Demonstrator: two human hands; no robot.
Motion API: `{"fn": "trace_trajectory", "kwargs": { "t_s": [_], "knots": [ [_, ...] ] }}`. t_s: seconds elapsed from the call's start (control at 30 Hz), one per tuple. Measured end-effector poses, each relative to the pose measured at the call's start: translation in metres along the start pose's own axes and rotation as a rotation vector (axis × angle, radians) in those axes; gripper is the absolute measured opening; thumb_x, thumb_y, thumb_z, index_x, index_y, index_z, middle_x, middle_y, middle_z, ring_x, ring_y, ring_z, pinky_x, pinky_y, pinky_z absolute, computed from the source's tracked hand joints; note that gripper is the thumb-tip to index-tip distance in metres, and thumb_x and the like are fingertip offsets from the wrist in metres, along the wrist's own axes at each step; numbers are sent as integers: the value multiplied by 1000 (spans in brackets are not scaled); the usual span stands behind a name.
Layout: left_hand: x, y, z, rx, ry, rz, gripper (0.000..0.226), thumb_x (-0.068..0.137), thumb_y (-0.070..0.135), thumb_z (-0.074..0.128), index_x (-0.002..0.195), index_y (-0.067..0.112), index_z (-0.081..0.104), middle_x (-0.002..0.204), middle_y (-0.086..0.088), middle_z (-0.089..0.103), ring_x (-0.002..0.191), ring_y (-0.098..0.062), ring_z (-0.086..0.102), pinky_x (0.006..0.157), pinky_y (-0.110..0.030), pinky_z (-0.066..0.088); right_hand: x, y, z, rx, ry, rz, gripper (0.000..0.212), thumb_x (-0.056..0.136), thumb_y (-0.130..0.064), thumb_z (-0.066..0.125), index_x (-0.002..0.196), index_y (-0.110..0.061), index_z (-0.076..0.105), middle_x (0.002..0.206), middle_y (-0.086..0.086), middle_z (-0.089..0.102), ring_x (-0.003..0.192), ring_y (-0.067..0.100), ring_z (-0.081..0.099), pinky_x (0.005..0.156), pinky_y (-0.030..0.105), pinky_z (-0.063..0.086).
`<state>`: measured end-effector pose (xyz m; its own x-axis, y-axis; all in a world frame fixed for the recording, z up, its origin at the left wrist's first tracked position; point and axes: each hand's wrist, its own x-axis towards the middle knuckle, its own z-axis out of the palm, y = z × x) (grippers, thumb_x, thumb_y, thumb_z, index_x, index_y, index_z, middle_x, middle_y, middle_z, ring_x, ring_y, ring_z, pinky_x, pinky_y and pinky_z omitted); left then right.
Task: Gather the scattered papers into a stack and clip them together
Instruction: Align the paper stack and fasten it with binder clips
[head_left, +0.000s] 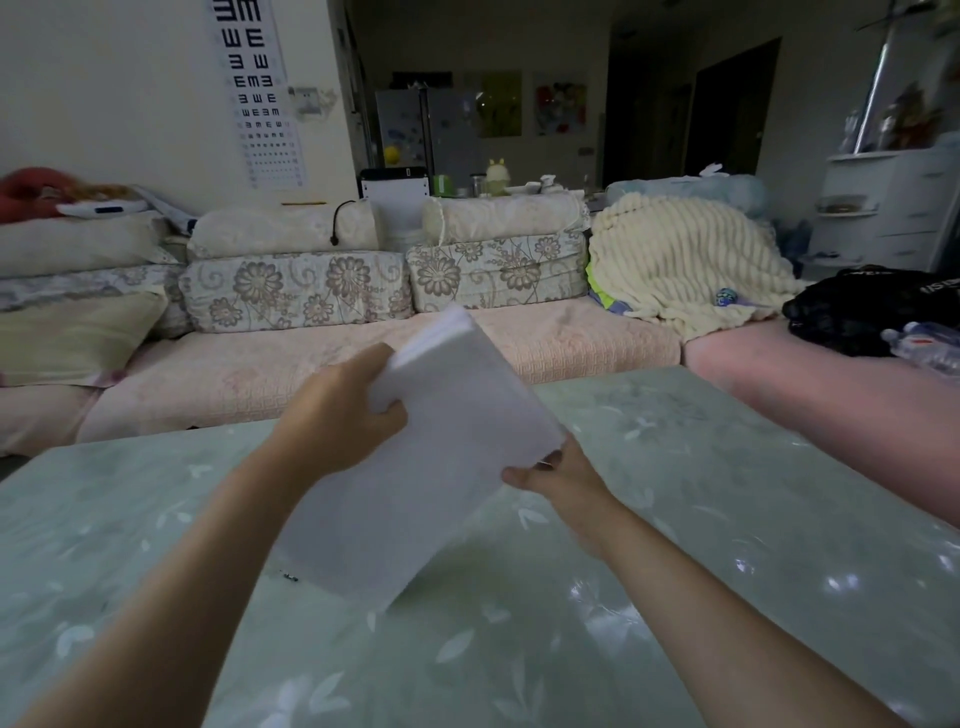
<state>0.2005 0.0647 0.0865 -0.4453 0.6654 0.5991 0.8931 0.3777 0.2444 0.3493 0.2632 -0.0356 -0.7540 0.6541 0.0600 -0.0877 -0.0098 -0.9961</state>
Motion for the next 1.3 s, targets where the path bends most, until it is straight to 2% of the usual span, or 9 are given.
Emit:
{"fn": "trace_trajectory", "kwargs": {
  "t_s": [0.13,0.27,0.43,0.53,0.67,0.87,1.03,1.17,1.3],
  "knots": [
    [-16,-23,-10,-526,128,-191,21,73,16,63,92,23,60,80,3,65,69,-13,61,59,-32,49,0,-14,24,161,-183,-33,81,60,-12,86,133,-16,50,121,9,70,114,25,66,96,38,52],
    [-40,-45,11,-850,199,-396,31,70,18,63,95,37,65,90,2,72,77,-20,68,63,-38,57,-1,-24,39,27,-209,-99,37,81,-5,73,116,-16,66,114,5,74,107,26,70,94,42,55],
    [-58,-44,34,-846,288,-456,36,78,12,62,108,33,58,95,6,69,85,-16,68,62,-28,54,-5,-21,61,-315,27,-199,33,92,-7,59,121,-22,60,110,-7,71,103,14,67,86,28,53],
    [-64,-37,38,-790,301,-394,52,70,16,60,116,37,50,102,14,66,89,1,64,72,-24,53,-8,-29,67,-321,152,-311,36,92,-1,57,122,-22,55,106,-8,68,95,4,64,79,22,46],
    [-67,-21,46,-709,370,-429,51,76,0,59,114,30,47,90,20,59,78,11,58,58,-4,42,-12,-25,72,-328,211,-361,37,95,-2,55,113,-32,46,98,-25,60,82,-19,60,72,5,44],
    [-72,-23,52,-944,294,-610,38,81,1,63,108,26,51,97,4,63,84,-9,64,67,-31,54,-10,-22,67,-206,222,-235,39,81,-3,63,113,-23,54,98,-8,67,86,7,65,68,27,47],
    [-66,-27,52,-998,270,-615,36,83,6,67,113,22,56,101,2,66,88,-12,65,66,-27,51,-3,-24,63,-112,167,-171,50,60,-12,60,110,-16,62,95,0,73,90,18,70,73,31,50],
    [-61,-28,49,-1078,298,-625,28,80,13,61,103,28,57,97,4,66,84,-9,65,64,-25,49,-1,-31,59,-13,107,-167,38,66,-1,55,101,-13,65,85,0,74,78,15,72,63,25,54],
    [-62,-25,55,-1056,271,-606,33,79,10,58,99,37,55,98,9,65,83,-1,65,64,-22,48,4,-28,60,-12,85,-168,46,59,-5,52,101,-14,66,86,0,75,80,15,72,68,29,54]
  ]
}}
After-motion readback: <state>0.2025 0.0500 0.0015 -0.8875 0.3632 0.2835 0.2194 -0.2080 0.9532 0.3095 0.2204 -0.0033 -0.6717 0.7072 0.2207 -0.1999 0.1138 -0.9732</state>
